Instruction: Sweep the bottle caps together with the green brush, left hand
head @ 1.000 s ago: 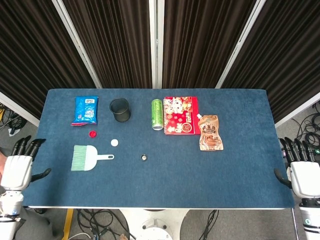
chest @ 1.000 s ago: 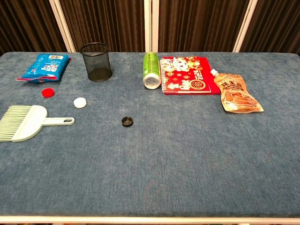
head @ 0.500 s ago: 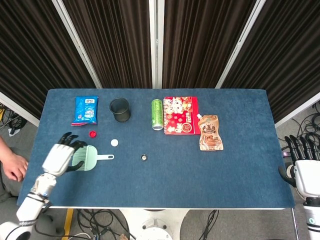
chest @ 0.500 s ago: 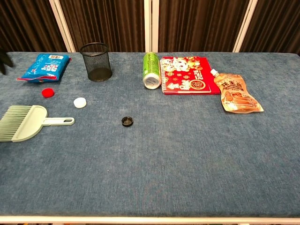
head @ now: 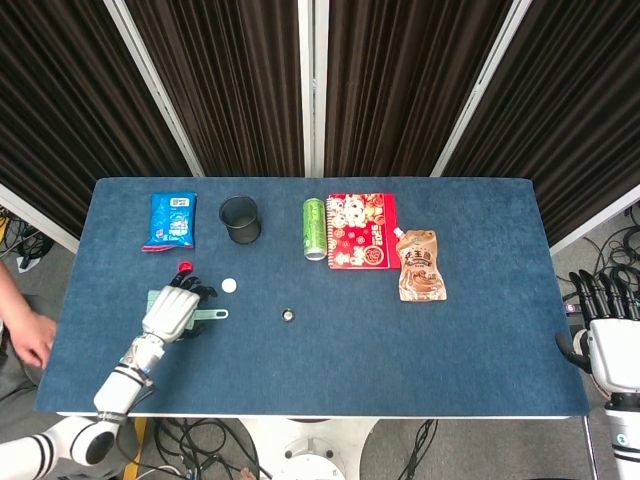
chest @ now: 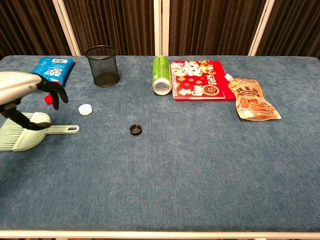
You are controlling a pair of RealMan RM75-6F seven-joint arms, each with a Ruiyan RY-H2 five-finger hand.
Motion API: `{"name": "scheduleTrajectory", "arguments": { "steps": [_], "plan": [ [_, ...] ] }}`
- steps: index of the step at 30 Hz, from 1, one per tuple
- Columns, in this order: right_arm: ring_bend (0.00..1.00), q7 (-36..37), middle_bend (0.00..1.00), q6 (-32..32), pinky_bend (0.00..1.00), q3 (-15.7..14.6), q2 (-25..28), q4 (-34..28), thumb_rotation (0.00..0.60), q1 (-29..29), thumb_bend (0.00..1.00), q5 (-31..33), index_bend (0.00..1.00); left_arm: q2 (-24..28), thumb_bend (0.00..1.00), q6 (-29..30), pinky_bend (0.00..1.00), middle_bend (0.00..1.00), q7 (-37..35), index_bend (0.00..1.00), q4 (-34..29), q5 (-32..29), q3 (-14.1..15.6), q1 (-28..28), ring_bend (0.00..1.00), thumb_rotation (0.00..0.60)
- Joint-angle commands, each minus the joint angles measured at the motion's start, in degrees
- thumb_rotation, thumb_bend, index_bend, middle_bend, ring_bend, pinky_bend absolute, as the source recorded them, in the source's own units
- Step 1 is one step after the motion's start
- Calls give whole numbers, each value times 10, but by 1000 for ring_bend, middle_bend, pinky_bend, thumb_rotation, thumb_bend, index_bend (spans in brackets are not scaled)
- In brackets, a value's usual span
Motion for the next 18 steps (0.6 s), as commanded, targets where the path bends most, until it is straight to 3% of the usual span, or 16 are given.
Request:
{"name": "scheduleTrajectory", "arguments": {
  "steps": [1,10,18],
  "plan": [
    [0,0,75,0,0,1,0,0,600,0,153,1,0,-24,270,-7,106,399,42,333,19,-22,0,-11,215,600],
    [0,3,75,-6,0,0,-2,5,600,1,153,5,0,-53,266,-6,109,401,140,336,46,-56,13,-18,217,600],
    [0,8,75,-6,0,1,-3,9,600,1,153,8,0,-68,264,-9,167,415,168,361,64,-82,14,-24,245,600]
  ]
}}
